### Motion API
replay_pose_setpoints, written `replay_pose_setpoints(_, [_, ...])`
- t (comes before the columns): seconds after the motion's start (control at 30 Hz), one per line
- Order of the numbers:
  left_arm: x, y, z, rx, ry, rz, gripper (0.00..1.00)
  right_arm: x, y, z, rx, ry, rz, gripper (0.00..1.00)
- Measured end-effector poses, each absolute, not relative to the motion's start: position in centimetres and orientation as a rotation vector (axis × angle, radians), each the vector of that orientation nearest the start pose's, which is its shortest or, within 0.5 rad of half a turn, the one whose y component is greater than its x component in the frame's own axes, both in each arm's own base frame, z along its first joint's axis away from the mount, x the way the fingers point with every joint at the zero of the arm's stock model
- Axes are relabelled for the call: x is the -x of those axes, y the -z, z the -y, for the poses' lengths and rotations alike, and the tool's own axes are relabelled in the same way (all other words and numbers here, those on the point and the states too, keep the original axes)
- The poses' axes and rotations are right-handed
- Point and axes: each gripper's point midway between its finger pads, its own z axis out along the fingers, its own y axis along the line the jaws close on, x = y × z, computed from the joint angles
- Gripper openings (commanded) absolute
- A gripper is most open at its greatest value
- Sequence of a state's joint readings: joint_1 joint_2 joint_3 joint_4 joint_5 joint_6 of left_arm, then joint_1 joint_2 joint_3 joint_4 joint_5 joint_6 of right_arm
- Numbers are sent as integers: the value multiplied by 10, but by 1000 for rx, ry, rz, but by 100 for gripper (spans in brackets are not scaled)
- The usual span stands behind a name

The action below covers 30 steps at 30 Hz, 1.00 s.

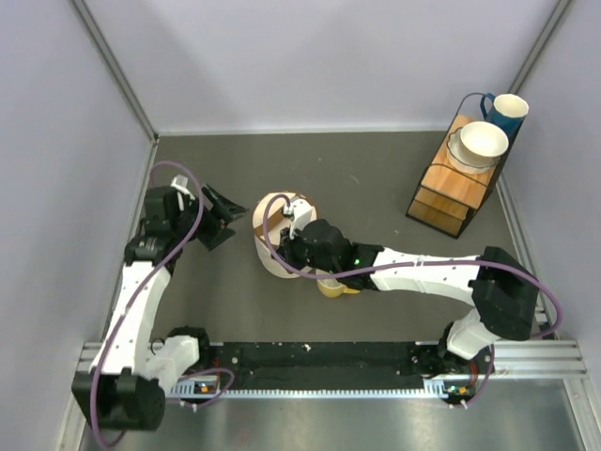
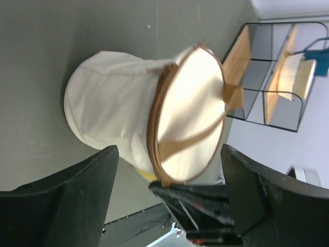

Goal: Unzip the laundry bag and remove the bra

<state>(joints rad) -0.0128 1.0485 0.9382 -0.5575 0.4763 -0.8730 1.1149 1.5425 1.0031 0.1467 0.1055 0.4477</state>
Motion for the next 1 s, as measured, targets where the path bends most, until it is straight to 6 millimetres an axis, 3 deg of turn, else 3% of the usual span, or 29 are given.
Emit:
replay_pose_setpoints(0.03, [-275,-228,114,707,1017,-2189,86,-207,-172,-422,610,-901,-1988,0])
replay_pose_setpoints(0.13, [-255,-229,118,694,1059,-2142,83,-207,-172,-423,612,-904,-1989,0])
replay_pose_setpoints(0.3, [-228,-191,139,716,1149,-2218,79,-204,-171,-424,621,-919,-1997,0])
replay_pose_setpoints(0.4, [-226,-174,154,721,1172,-2285,74,-204,-171,-427,628,-922,-2004,0])
replay_pose_setpoints(0.5, [-228,-175,167,681,1192,-2290,66,-203,-171,-430,639,-933,-2008,0])
replay_pose_setpoints(0.63, [-239,-175,170,677,1191,-2269,40,-202,-171,-430,644,-937,-2010,0])
replay_pose_setpoints(0.67, [-242,-173,169,688,1182,-2273,27,-202,-171,-430,644,-936,-2012,0])
replay_pose_setpoints(0.8, [-250,-173,171,696,1175,-2284,12,-205,-167,-425,647,-910,-2025,0])
replay_pose_setpoints(0.87, [-254,-177,169,697,1162,-2279,0,-209,-166,-420,648,-898,-2020,0])
replay_pose_setpoints(1.0, [-260,-180,158,724,1116,-2267,0,-220,-164,-394,634,-854,-2016,0])
